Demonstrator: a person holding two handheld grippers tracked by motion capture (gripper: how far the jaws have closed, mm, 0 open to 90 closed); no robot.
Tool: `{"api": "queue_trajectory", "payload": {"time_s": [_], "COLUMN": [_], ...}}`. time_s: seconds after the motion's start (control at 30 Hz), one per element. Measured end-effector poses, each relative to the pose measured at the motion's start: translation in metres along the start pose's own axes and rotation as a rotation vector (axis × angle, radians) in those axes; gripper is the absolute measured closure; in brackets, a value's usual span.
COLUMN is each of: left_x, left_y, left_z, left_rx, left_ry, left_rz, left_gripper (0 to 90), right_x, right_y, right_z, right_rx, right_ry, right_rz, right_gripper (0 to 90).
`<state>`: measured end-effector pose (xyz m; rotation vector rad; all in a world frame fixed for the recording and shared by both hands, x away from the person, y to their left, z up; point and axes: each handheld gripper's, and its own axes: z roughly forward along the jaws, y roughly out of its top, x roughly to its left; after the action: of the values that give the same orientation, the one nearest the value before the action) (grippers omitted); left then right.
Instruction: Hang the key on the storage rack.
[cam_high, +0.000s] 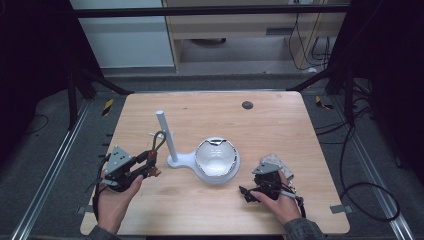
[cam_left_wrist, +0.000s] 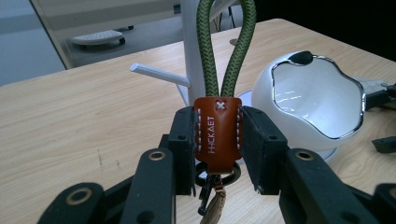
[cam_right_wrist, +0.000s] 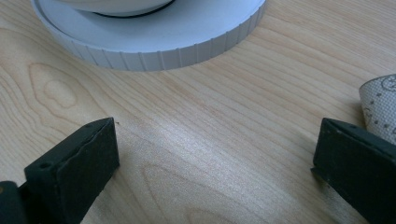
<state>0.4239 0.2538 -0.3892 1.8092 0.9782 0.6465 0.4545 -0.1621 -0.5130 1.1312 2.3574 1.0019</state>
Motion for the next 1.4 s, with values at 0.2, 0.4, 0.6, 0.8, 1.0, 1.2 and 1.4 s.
{"api": "queue_trajectory", "payload": {"time_s": [0.2, 0.4, 0.6, 0.8, 1.0, 1.2, 1.4], "left_x": [0.002, 0.003, 0.005, 0.004, 0.004, 0.005, 0.002], "left_y": [-0.001, 0.0, 0.0, -0.001, 0.0, 0.002, -0.001], "left_z": [0.01, 0.021, 0.028, 0.033, 0.039, 0.044, 0.043], "left_rx": [0.017, 0.041, 0.054, 0.057, 0.069, 0.083, 0.054], "left_ry": [0.005, 0.013, 0.015, 0.011, 0.002, -0.011, -0.005], "left_rz": [-0.009, -0.012, -0.015, -0.02, -0.023, -0.022, -0.014], "left_gripper": [65.7, 65.6, 65.6, 65.6, 65.5, 65.0, 49.1], "right_x": [0.0, 0.0, 0.0, 0.0, 0.0, 0.0, 0.0], "right_y": [0.0, 0.0, 0.0, 0.0, 0.0, 0.0, 0.0], "right_z": [0.0, 0.0, 0.0, 0.0, 0.0, 0.0, -0.001], "right_rx": [0.0, 0.0, -0.001, 0.0, 0.0, 0.0, 0.003], "right_ry": [0.0, 0.0, 0.0, 0.0, 0.0, -0.001, -0.003], "right_rz": [0.0, -0.001, -0.003, 0.0, -0.002, 0.0, 0.0], "right_gripper": [0.3, 0.3, 0.3, 0.3, 0.3, 0.3, 0.3]}}
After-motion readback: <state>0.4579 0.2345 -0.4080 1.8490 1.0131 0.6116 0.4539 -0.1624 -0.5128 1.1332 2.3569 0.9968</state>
